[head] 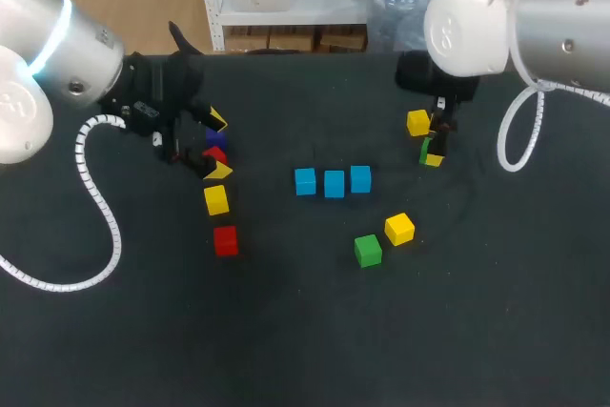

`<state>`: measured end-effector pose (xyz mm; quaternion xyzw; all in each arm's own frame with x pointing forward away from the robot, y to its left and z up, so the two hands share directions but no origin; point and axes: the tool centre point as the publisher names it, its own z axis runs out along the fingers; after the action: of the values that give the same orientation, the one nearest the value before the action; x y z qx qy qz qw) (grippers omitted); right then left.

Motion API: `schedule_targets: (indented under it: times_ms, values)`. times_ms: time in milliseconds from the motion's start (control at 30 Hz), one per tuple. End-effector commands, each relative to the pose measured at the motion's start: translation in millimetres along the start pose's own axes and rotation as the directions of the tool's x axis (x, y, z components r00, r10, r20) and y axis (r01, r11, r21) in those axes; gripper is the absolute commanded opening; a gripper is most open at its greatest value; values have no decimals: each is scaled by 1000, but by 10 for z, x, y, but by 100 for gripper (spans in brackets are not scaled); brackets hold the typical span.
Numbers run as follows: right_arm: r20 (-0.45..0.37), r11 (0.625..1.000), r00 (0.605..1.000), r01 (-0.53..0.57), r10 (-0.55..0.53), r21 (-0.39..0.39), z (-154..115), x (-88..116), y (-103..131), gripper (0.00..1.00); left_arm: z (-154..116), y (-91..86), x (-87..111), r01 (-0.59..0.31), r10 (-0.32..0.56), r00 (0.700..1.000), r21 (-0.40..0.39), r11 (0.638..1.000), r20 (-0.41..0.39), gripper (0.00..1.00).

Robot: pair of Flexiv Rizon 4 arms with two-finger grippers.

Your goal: Place the blue cubes, place green cubes on the blue cubes, place the yellow cubes on the green cubes, then place the red cubes on the yellow cubes, and place purple cube on the red cubes.

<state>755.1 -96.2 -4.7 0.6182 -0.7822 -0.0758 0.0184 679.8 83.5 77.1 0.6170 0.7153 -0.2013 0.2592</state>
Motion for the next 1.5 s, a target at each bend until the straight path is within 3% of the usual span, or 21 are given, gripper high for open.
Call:
schedule_targets:
  times_ms: [33,433,467,500,533,600,767,1167,1500]
  values:
    - [6,1000,1000,4,-4,3,13,-9,69,100,-4,-7,18,-4,4,1000,-1,1000,6,100]
    - [12,1000,1000,-14,14,11,42,32,170,100,-4,-7,18,-4,4,1000,-1,1000,6,100]
    - [9,1000,1000,-12,12,16,37,29,172,86,-4,-7,18,-4,4,1000,-1,1000,6,100]
    - [9,1000,1000,-12,11,18,33,26,172,64,-4,-7,18,-4,4,1000,-1,1000,6,100]
    - [8,1000,1000,-11,10,19,31,22,173,49,-4,-7,18,-4,4,1000,-1,1000,6,100]
    - [6,1000,1000,-9,9,22,30,18,172,40,-4,-7,18,-4,4,1000,-1,1000,6,100]
    - [2,1000,1000,-10,10,23,38,9,181,2,-4,-7,18,-4,4,1000,-1,1000,6,100]
    - [9,1000,1000,14,-15,18,-13,-7,298,0,-4,-7,18,-4,4,1000,-1,1000,6,100]
    - [9,990,992,126,-127,60,-284,-284,575,0,-4,-7,18,-4,4,1000,-1,1000,6,100]
